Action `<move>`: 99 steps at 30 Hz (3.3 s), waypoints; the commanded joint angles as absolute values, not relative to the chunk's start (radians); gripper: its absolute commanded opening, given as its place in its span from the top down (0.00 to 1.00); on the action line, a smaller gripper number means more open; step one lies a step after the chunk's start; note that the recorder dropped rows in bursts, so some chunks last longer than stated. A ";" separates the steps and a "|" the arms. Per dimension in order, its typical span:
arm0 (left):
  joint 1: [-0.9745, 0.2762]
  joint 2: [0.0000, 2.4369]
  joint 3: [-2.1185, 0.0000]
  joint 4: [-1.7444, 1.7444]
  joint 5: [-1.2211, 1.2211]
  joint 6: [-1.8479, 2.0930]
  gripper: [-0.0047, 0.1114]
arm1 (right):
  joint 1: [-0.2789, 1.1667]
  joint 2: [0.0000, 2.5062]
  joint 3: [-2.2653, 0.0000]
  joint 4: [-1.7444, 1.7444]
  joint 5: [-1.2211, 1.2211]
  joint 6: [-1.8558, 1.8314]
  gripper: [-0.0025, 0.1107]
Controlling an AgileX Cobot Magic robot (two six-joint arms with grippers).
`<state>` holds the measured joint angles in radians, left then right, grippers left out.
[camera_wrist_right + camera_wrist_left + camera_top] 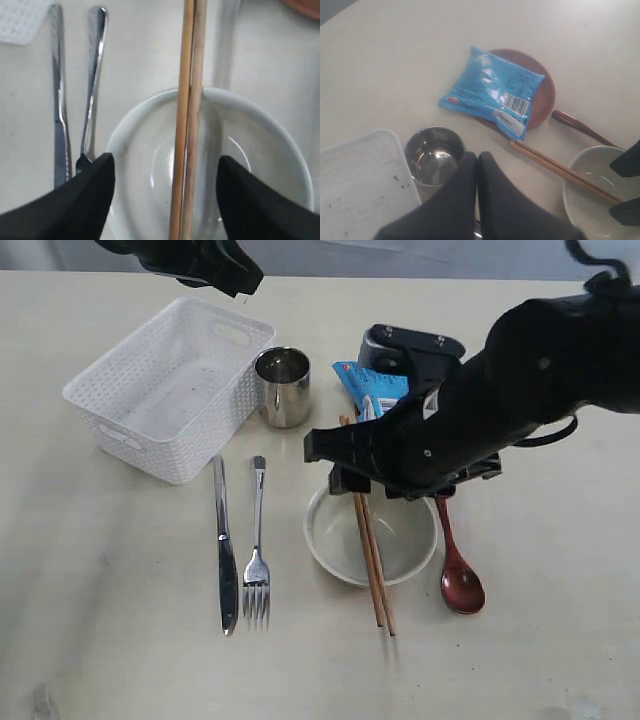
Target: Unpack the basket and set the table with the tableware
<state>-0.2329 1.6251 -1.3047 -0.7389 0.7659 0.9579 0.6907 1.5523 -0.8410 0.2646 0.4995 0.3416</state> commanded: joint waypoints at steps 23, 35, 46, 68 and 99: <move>-0.231 1.316 -0.935 -0.876 0.230 0.937 0.96 | 0.689 0.951 -0.618 -0.349 0.091 0.326 0.98; -0.231 1.309 -0.927 -0.876 0.240 0.919 0.96 | 0.689 0.951 -0.567 -0.352 0.030 0.326 0.97; -0.231 1.309 -0.927 -0.876 0.240 0.919 0.96 | 0.689 0.951 -0.567 -0.352 0.030 0.326 0.97; -0.231 1.309 -0.927 -0.876 0.240 0.919 0.96 | 0.104 0.571 -0.382 -0.233 0.025 0.378 0.97; -0.231 1.309 -0.927 -0.876 0.240 0.919 0.96 | -0.056 0.030 -0.233 -0.235 0.374 0.134 0.97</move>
<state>-0.2329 1.3176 -0.9325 -0.8716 0.2466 0.9263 -0.0498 0.0852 -0.2905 -0.2332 0.3326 0.2023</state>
